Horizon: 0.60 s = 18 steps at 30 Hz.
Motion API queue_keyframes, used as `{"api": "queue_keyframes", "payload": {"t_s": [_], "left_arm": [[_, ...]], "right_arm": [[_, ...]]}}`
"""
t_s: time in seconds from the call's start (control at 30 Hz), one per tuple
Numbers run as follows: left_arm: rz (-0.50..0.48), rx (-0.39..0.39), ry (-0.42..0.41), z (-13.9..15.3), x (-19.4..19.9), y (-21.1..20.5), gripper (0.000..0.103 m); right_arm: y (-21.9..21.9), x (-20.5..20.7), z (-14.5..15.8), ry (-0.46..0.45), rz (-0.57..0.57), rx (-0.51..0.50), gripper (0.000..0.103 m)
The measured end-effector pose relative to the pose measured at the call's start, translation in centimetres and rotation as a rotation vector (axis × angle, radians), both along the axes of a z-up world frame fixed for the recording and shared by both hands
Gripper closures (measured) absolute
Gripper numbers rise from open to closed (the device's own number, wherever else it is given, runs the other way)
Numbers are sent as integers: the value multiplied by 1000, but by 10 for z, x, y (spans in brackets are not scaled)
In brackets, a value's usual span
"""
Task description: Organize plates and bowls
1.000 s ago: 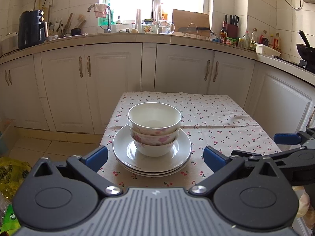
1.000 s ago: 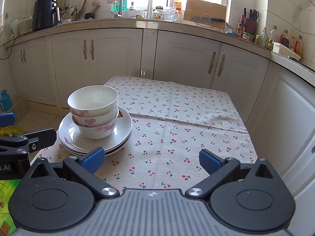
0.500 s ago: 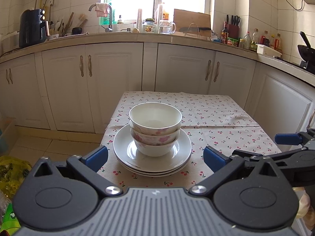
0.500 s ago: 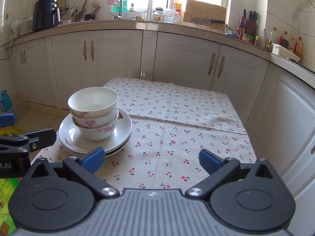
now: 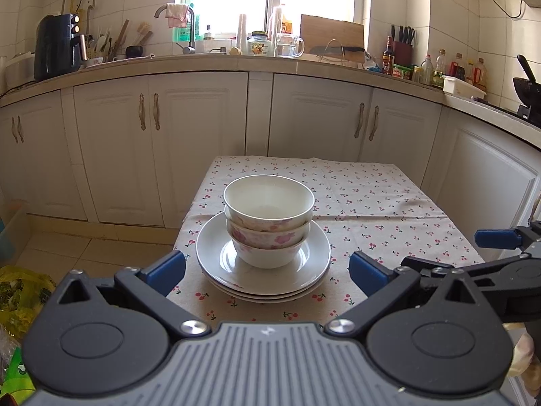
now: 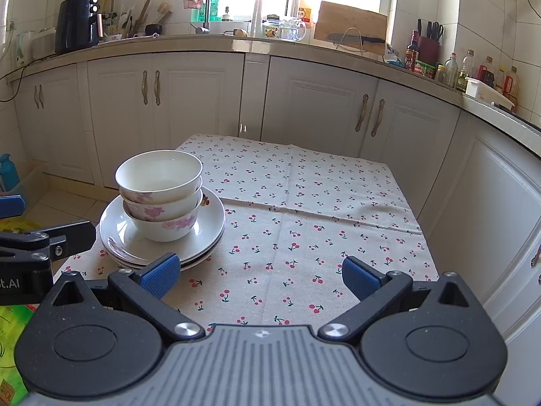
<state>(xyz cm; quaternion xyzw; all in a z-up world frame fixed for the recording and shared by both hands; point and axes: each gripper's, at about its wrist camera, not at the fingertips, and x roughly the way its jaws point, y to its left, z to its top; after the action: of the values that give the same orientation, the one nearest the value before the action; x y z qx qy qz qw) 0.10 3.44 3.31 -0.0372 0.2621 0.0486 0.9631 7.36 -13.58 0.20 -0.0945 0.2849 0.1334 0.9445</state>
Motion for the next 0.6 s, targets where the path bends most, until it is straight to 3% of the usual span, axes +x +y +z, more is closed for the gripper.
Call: {"api": "queue_keyframes", "payload": {"t_s": [0.6], "left_arm": [[1,-4,5,-2,1,0,1]], "right_arm": [[1,-1,0,-3,-7,-9,0]]}}
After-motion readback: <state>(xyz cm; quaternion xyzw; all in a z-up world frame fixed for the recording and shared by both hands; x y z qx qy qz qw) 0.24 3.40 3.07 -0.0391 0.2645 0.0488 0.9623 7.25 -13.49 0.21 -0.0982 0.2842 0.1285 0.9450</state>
